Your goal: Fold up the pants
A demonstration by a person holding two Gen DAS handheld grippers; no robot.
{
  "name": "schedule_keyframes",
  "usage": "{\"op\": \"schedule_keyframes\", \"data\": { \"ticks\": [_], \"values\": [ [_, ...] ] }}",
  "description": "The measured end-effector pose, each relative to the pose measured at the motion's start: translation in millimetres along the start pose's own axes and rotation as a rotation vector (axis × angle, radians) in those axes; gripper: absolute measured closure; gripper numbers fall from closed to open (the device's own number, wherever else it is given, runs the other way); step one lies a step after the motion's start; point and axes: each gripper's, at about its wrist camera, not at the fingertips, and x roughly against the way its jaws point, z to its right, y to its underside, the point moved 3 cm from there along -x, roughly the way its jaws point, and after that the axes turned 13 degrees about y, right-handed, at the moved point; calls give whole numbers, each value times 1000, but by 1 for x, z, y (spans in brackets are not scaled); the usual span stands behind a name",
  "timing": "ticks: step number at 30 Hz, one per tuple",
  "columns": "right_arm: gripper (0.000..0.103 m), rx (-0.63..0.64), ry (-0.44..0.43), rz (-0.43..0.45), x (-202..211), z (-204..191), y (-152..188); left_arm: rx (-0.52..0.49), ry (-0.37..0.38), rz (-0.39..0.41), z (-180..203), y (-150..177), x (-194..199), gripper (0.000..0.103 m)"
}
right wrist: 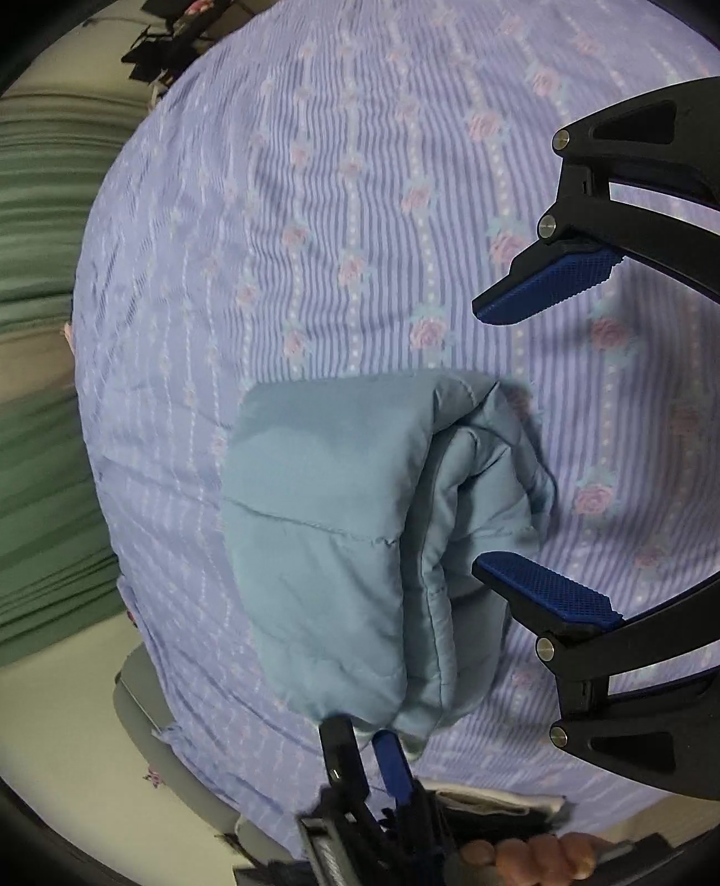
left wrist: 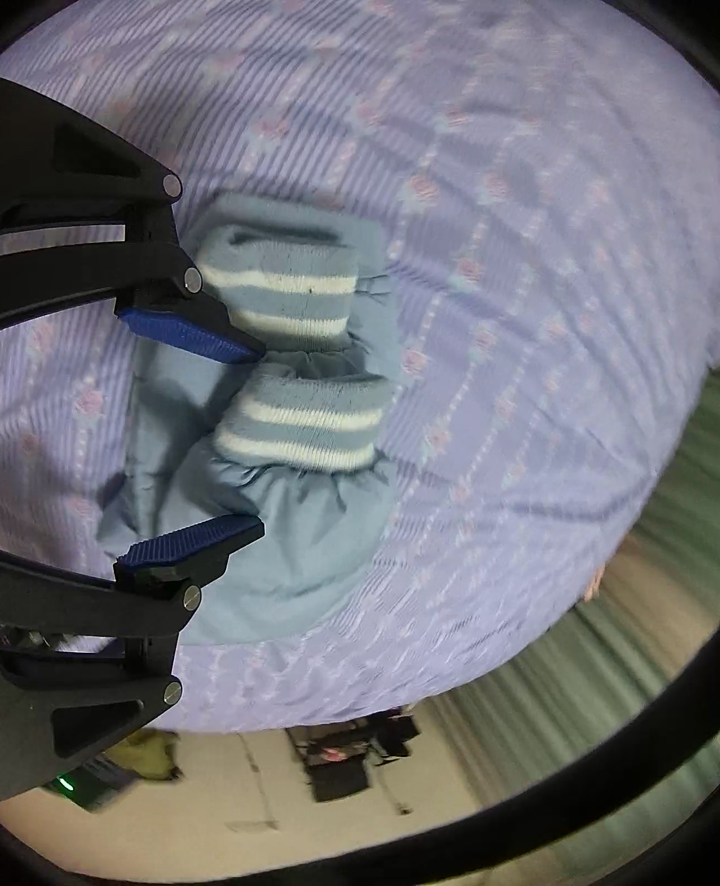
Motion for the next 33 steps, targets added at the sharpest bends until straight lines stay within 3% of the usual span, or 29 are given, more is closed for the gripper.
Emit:
{"op": "schedule_keyframes", "data": {
  "ticks": [2, 7, 10, 12, 15, 17, 21, 24, 29, 33],
  "values": [
    [19, 2, -3, -15, -12, 0, -1, 45, 14, 16, -6, -6, -5, 48],
    [23, -46, -10, -23, -23, 10, -8, 73, 64, 40, -11, -9, -5, 83],
    [36, -69, -18, -12, -21, 13, -13, 26, 87, 70, 6, -7, 9, 87],
    [64, -47, 4, -17, -20, 9, -13, -30, 108, 112, 20, -3, 32, 88],
    [69, -2, 70, -2, -11, -4, -11, -76, 90, 138, 23, 7, 54, 88],
    [70, 32, 122, 26, -1, -15, -9, -55, 54, 141, 7, 15, 63, 88],
    [70, 136, 179, 80, 19, -40, -1, 99, 28, 113, -46, 25, 57, 88],
    [70, 220, 210, 107, 25, -54, 6, 156, 33, 103, -68, 32, 52, 86],
    [70, 254, 229, 95, 27, -57, 13, 149, -31, 76, -80, 44, 45, 68],
    [70, 254, 232, 84, 24, -58, 16, 200, -19, 70, -94, 49, 37, 54]
  ]
}}
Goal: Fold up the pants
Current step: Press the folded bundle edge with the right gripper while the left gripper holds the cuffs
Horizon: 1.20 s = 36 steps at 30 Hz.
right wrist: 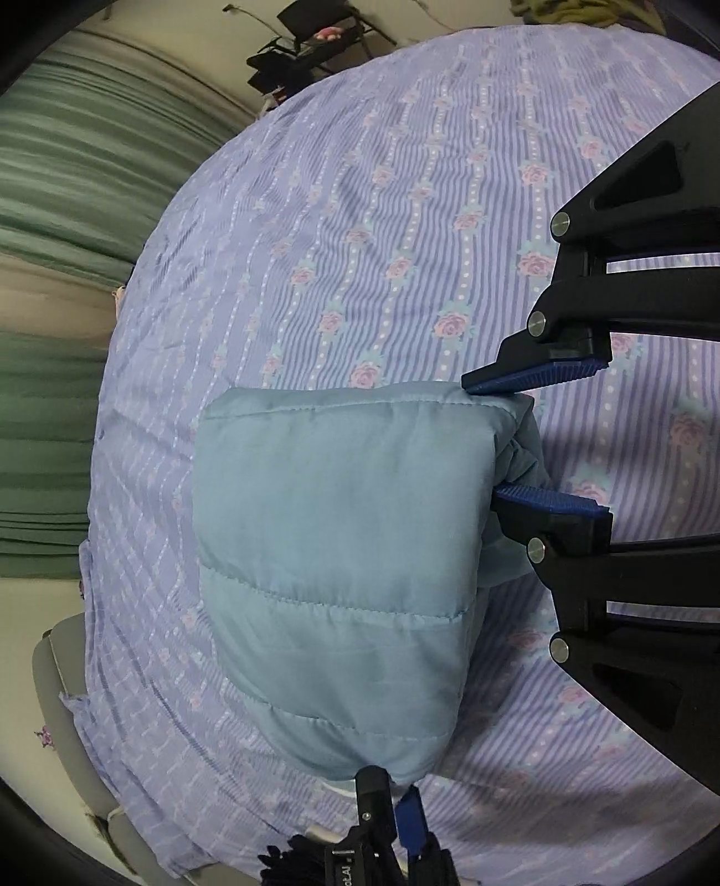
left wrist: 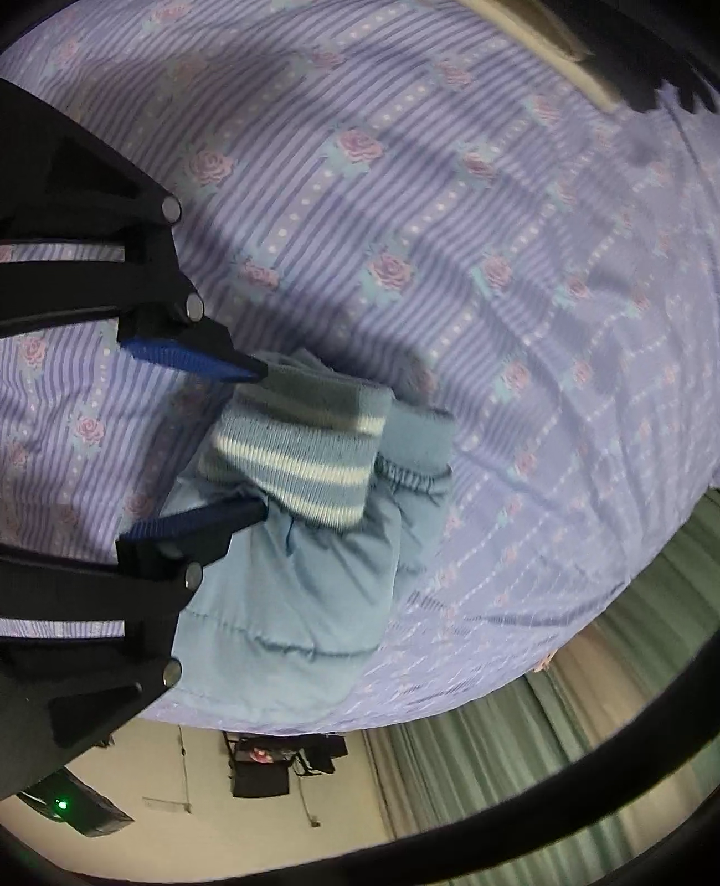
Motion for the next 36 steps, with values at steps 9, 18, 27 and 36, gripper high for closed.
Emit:
{"op": "schedule_keyframes", "data": {
  "ticks": [9, 18, 27, 36],
  "values": [
    [70, -7, 4, -21, -6, 0, 3, 99, 99, -3, -6, -9, -18, 62],
    [70, -13, -17, -21, -1, -4, 5, -172, 21, 36, 31, -30, 4, 76],
    [18, -182, -95, 111, 49, 31, -6, -113, 16, 38, 0, -26, 6, 66],
    [17, -371, -331, -88, -45, 41, -43, -119, 11, 34, -1, -30, 2, 51]
  ]
}}
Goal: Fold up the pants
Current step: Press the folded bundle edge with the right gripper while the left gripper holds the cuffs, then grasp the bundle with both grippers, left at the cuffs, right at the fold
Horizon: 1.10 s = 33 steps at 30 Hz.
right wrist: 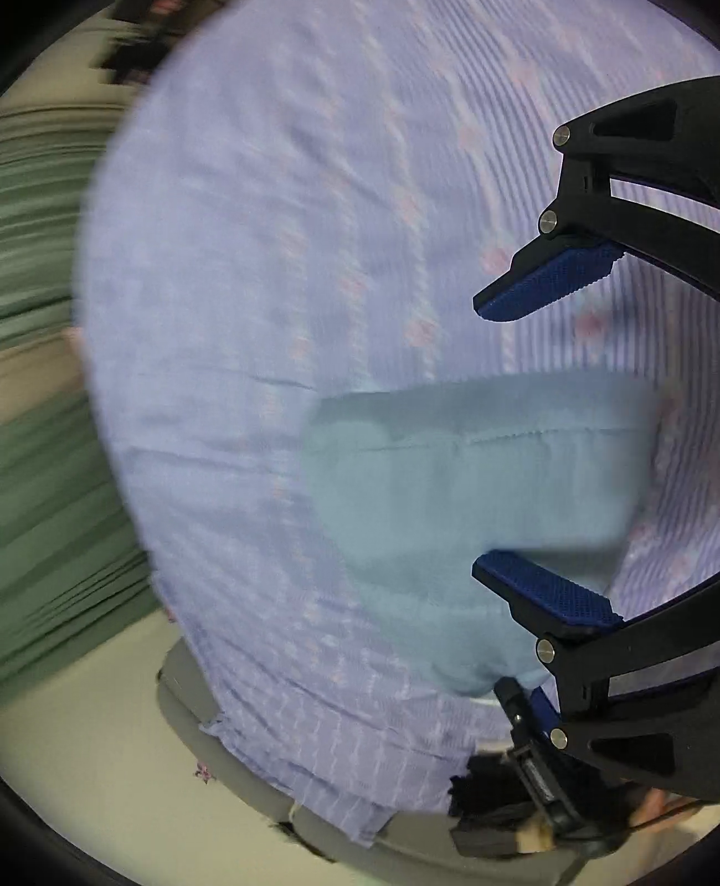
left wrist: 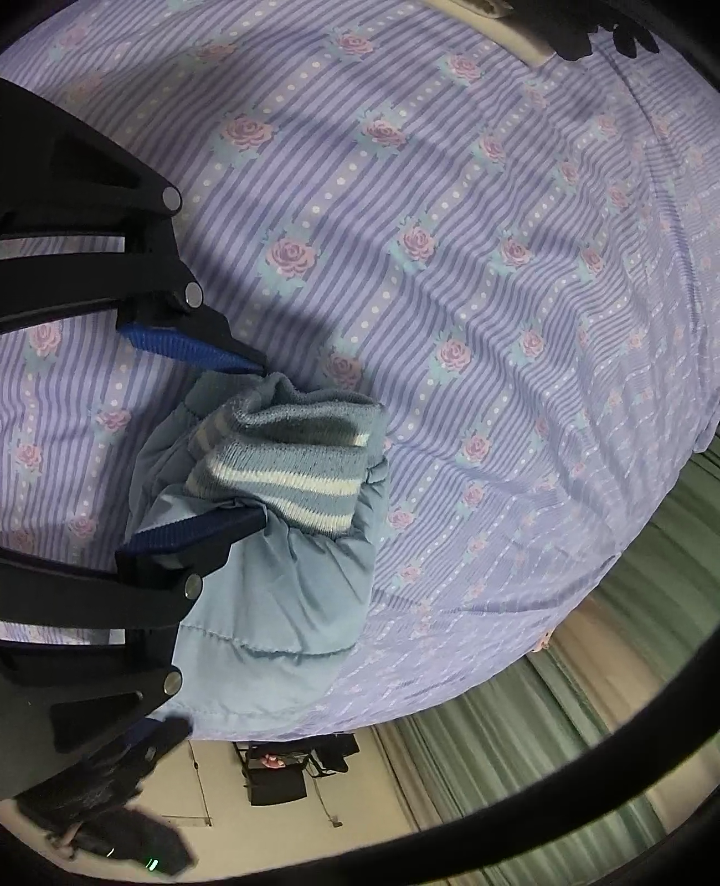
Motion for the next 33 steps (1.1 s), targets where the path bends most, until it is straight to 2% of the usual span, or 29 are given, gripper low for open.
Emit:
{"op": "schedule_keyframes", "data": {
  "ticks": [2, 4, 9, 22, 26, 31, 33],
  "values": [
    [17, -17, 4, -34, -19, 3, 4, 2, 8, -8, -2, 0, -2, 48],
    [17, -20, 7, -45, -28, 3, 9, 0, 13, -12, -5, 0, -3, 41],
    [22, 21, 51, -57, -46, -3, 14, 44, 58, -23, -17, 5, -9, 33],
    [22, 9, 53, -57, -64, 4, 20, 117, 150, -23, -29, 15, -35, 24],
    [22, 1, 51, -55, -65, 3, 19, 179, 170, -2, -32, 12, -44, 21],
    [22, -68, 18, -68, -71, 4, 17, 234, 153, 17, -30, 5, -53, 18],
    [31, -99, -4, -76, -72, 4, 16, 256, 155, 24, -30, 4, -55, 18]
  ]
}}
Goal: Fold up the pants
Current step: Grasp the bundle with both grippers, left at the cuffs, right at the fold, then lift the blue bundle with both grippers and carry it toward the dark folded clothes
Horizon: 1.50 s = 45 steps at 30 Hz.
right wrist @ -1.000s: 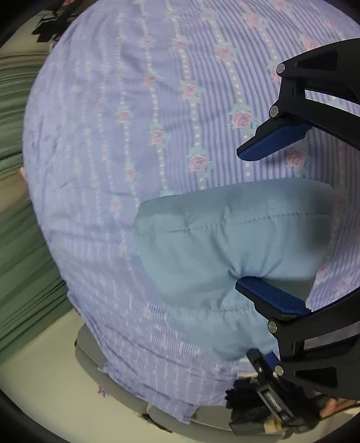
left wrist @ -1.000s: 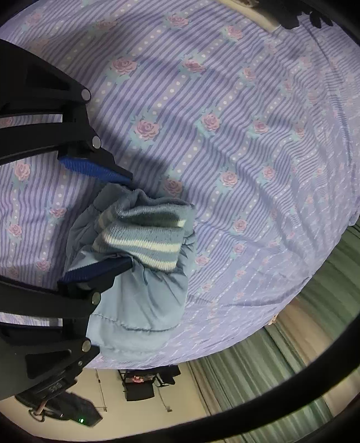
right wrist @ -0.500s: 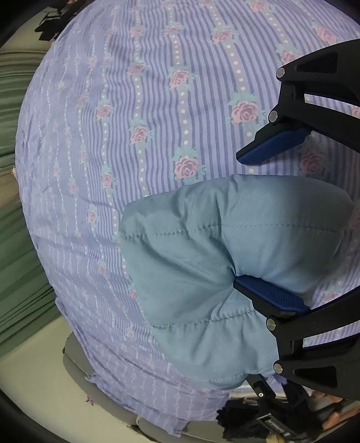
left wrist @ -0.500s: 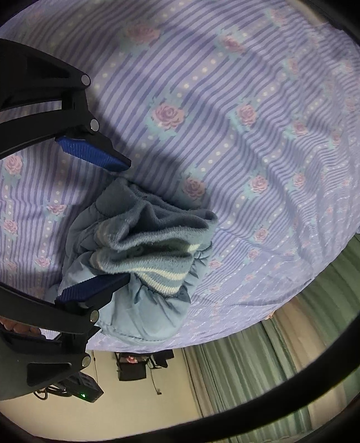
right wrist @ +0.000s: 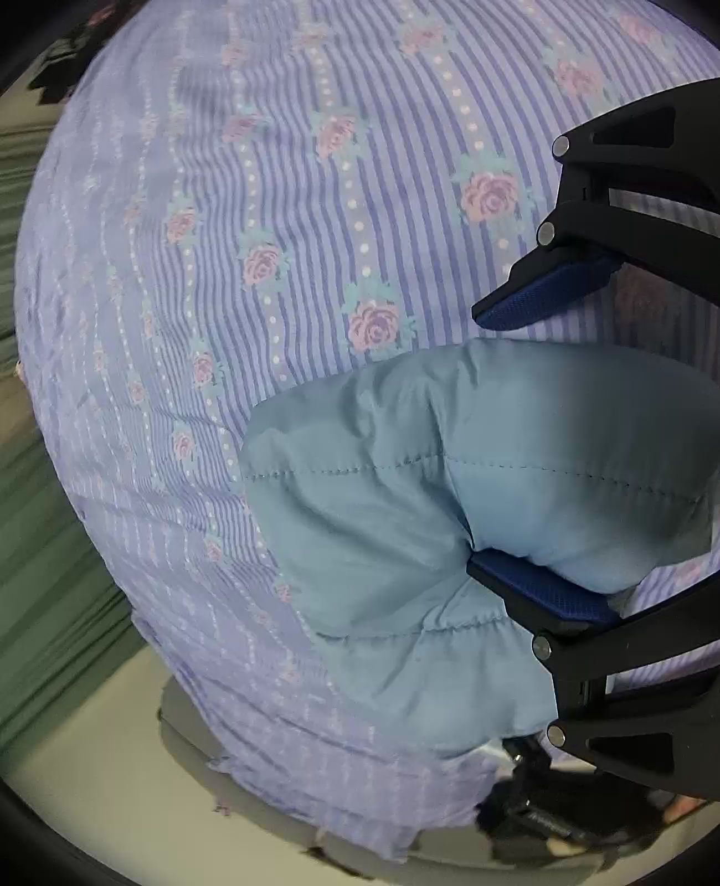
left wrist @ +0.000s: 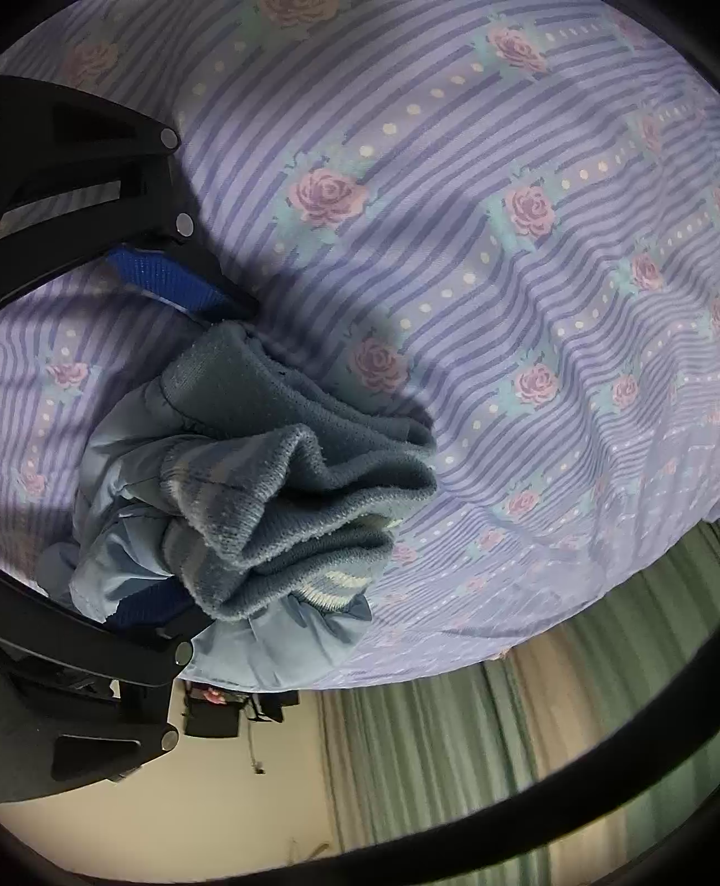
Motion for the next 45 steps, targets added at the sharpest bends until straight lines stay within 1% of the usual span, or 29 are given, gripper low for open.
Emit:
{"op": "schedule_keyframes", "data": {
  "ticks": [2, 4, 6, 8, 10, 13, 15, 17, 19, 21, 22, 23, 25, 26, 28, 31, 34, 36, 38, 43, 45],
  "values": [
    [37, -17, -25, -7, 2, -3, 0, 29, 10, 8, 1, 2, 3, 23],
    [41, 2, -14, 3, 7, -8, 1, 42, 16, 19, 3, 7, 11, 31],
    [46, 16, -11, 8, 13, -10, 3, 48, 23, 33, 9, 12, 20, 35],
    [50, 34, -8, 23, 24, -11, 5, 60, 43, 27, 14, 17, 26, 41],
    [53, 34, 3, 45, 34, -10, 5, 58, 60, 23, 21, 19, 28, 42],
    [54, 7, 25, 87, 51, 0, 7, -8, 72, -3, 38, 25, 23, 42],
    [54, -28, 37, 95, 53, 11, 9, -34, 70, -30, 38, 26, 14, 41],
    [53, -48, 22, 71, 45, 21, 12, -23, 61, -39, 30, 24, 3, 37],
    [53, -48, 11, 59, 37, 24, 12, 9, 91, -68, 19, 20, -9, 25],
    [51, -51, 10, 52, 30, 27, 12, 40, 127, -93, 11, 16, -24, 23],
    [51, -61, 8, 48, 27, 28, 12, 44, 128, -95, 11, 15, -28, 24],
    [51, -66, 10, 46, 26, 29, 12, 33, 120, -94, 13, 13, -31, 26],
    [51, -64, 11, 46, 28, 27, 12, 3, 94, -84, 21, 11, -28, 41],
    [52, -55, 12, 46, 31, 25, 12, -25, 84, -81, 28, 11, -25, 44],
    [54, -24, 15, 56, 41, 17, 13, -87, 70, -74, 40, 12, -17, 49],
    [56, -4, -8, 69, 60, 15, 18, -191, 63, -66, 64, 18, 5, 50],
    [56, -12, -46, 98, 91, 20, 28, -244, 96, -58, 87, 29, 36, 50],
    [56, -8, -63, 134, 119, 21, 35, -275, 101, -46, 100, 38, 54, 50],
    [56, -2, -68, 162, 149, 21, 41, -314, 106, -24, 121, 53, 81, 50],
    [56, 21, -88, 219, 219, 19, 55, -387, 102, 9, 160, 77, 136, 50],
    [56, 30, -108, 238, 249, 19, 62, -406, 98, 27, 176, 87, 159, 50]
  ]
}}
